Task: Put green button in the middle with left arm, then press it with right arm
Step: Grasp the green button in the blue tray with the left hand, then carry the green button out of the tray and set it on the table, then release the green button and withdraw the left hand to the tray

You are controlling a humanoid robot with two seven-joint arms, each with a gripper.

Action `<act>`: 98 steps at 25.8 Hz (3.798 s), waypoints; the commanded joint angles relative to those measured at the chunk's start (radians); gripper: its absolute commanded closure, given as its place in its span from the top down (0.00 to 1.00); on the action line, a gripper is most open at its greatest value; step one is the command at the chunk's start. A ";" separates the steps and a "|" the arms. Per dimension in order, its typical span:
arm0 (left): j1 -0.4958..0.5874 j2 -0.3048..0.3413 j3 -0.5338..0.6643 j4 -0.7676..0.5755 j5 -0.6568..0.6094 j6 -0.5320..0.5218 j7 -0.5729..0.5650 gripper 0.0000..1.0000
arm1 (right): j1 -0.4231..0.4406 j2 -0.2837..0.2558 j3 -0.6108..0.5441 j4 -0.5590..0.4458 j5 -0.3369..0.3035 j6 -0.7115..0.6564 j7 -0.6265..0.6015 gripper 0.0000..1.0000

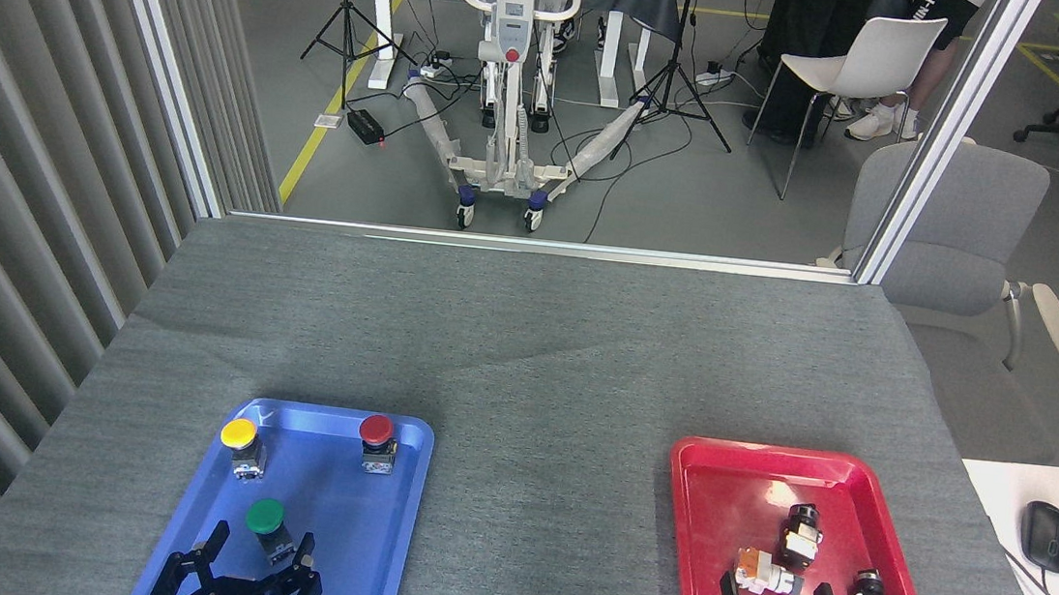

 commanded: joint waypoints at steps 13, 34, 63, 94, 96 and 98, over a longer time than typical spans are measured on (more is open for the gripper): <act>-0.075 -0.021 -0.007 0.143 0.000 0.040 0.005 0.85 | 0.001 0.003 0.000 0.000 0.000 0.000 0.001 1.00; -0.101 0.019 -0.070 0.036 -0.009 -0.145 0.077 0.00 | 0.015 0.000 -0.002 0.000 0.000 0.001 0.000 1.00; -0.538 -0.234 -0.507 0.626 -0.073 -0.168 0.014 0.19 | 0.026 0.002 0.000 -0.003 0.000 0.001 0.000 1.00; -0.075 0.022 -0.253 -0.161 -0.017 0.385 0.069 1.00 | -0.071 0.043 0.048 0.061 0.003 -0.005 0.001 0.60; -0.049 0.029 -0.237 -0.193 -0.017 0.382 0.071 1.00 | -0.091 0.051 0.071 0.078 0.012 -0.005 0.001 0.41; -0.046 0.036 -0.236 -0.182 -0.012 0.373 0.073 1.00 | -0.120 0.053 0.101 0.101 0.017 -0.002 0.001 0.18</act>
